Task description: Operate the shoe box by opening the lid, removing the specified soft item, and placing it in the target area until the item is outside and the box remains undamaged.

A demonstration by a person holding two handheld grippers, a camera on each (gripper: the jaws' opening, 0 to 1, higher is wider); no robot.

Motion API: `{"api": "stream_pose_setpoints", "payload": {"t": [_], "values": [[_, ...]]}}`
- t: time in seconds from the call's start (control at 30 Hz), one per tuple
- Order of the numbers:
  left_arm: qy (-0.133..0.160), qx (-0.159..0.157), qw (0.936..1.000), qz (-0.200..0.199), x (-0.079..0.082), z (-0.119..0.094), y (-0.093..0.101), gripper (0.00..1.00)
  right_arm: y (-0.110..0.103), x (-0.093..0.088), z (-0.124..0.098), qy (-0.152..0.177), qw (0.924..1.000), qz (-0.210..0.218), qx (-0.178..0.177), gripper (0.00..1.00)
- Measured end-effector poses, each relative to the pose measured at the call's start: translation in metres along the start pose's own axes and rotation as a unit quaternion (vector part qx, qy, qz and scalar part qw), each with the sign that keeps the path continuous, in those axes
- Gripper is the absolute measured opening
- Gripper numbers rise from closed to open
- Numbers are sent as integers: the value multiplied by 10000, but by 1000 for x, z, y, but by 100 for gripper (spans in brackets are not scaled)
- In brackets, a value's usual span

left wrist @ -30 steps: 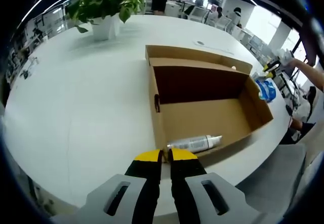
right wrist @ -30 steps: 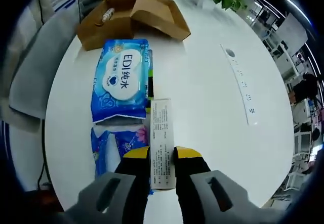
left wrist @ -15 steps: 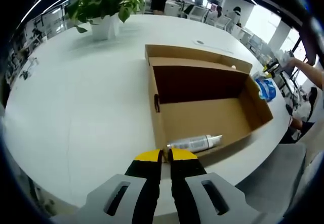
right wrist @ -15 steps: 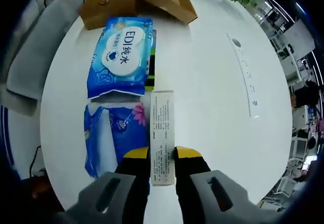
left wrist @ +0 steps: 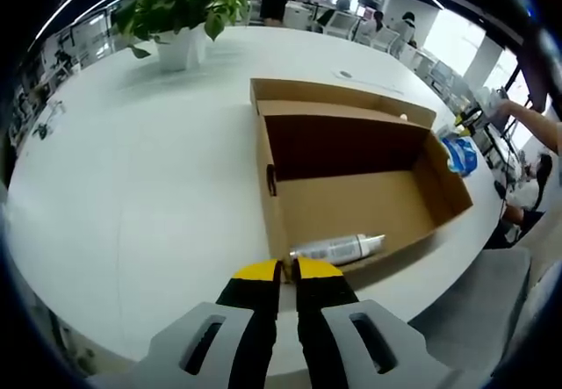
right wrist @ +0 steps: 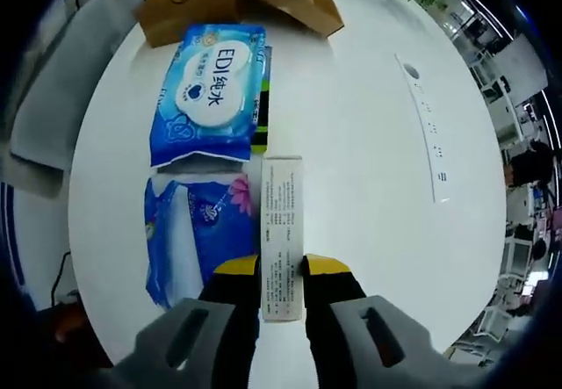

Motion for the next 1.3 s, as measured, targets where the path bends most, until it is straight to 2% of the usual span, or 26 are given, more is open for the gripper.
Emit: {"api": "stream_pose_setpoints", "payload": {"t": [0.23,0.47,0.57,0.9,1.17,1.3], "values": [[3,24,10000,63,0,0,0,3,4,0,-1,-43,9998,-7,-170,16],[22,136,9996,249,1,-1,2,4,9,3,-11,94,9989,220,-412,22],[31,174,9993,319,2,-1,3,4,11,10,-17,457,9948,772,-490,24],[108,197,9975,672,8,-6,8,12,0,18,-36,856,9845,1414,-586,31],[159,190,9948,990,17,-13,13,13,-15,20,-51,1156,9674,2169,-614,41],[141,170,9912,1302,24,-16,17,17,-26,20,-57,1316,9587,2445,-614,46]]}}
Point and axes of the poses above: the point that each gripper's makers call its tool centre point, and the gripper's own axes: z roughly forward along the fingers, y roughly to its right, x roughly out of its top, the point moved 4 cm from there along -z, roughly backward along the fingers, and after that the axes turned 14 degrees about -y, right-handed, at the moved point
